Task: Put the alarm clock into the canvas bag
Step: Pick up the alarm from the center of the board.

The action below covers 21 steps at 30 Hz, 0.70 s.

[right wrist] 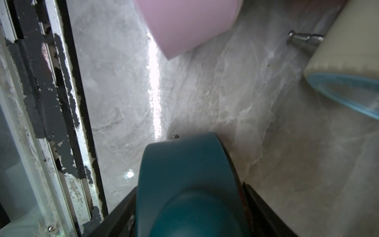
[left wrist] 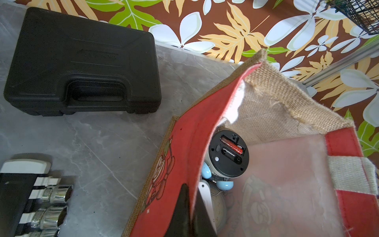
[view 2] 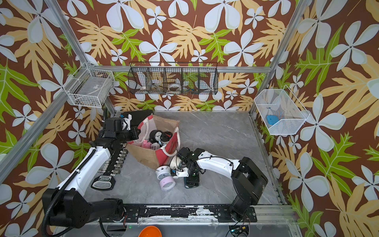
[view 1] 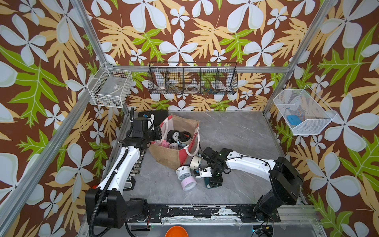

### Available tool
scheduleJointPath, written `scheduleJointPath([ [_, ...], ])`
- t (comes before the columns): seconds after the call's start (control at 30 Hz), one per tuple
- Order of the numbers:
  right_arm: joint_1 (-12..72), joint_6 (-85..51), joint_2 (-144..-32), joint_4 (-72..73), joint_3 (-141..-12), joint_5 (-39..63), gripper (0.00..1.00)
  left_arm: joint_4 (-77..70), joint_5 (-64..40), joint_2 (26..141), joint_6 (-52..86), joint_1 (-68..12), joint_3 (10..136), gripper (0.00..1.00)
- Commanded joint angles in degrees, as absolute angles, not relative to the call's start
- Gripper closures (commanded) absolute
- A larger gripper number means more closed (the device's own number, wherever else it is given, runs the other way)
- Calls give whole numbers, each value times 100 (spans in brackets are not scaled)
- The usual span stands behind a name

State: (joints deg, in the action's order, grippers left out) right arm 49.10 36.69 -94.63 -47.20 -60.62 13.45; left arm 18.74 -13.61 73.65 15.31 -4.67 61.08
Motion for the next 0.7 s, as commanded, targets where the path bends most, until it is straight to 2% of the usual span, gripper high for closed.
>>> scheduleJointPath([
  [0.0, 4924, 3754, -9579, -4464, -5865, 1433, 28, 1754, -1365, 7382, 1525, -468, 6091, 100],
  [0.3, 4922, 3733, -9492, -4464, -5903, 1323, 33, 1766, -1362, 7394, 1524, -470, 6095, 100],
  [0.47, 4924, 3693, -9185, -4550, -6016, 1268, 44, 1766, -1353, 7374, 1525, -467, 6093, 100],
  [0.67, 4922, 3569, -8893, -4656, -6190, 1213, 52, 1767, -1354, 7387, 1522, -467, 6098, 100],
])
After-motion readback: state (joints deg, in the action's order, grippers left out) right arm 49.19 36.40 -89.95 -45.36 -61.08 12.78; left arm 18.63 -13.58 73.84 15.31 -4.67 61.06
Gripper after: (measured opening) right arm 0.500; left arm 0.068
